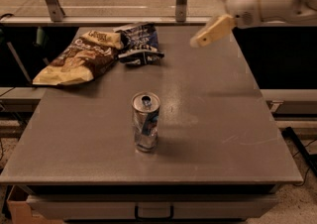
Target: Move blue chip bag near brown chip bag
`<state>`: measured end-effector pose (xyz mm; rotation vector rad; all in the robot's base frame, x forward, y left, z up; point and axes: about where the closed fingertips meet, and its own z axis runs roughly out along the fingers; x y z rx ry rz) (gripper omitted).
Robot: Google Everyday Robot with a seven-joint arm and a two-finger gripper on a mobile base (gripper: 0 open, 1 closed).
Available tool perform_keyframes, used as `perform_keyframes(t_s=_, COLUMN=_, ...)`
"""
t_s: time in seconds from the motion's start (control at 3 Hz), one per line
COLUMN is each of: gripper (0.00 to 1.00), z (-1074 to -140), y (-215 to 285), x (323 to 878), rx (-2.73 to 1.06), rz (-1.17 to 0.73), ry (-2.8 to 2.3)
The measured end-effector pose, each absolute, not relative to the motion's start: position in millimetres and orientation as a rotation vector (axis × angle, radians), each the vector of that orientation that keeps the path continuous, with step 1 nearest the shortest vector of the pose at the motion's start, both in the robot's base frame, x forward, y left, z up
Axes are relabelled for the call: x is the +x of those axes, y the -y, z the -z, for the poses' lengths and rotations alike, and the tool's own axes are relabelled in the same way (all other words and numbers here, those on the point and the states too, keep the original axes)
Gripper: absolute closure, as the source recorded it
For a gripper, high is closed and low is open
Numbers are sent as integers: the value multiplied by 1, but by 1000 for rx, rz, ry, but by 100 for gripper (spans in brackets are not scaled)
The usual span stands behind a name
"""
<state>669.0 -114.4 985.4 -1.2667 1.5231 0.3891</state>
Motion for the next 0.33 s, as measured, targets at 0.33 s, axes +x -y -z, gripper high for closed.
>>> perform_keyframes(t_s=0.33, gripper=0, z=-992, y=151, x=667, rx=-1195, rz=-331, ry=-1543)
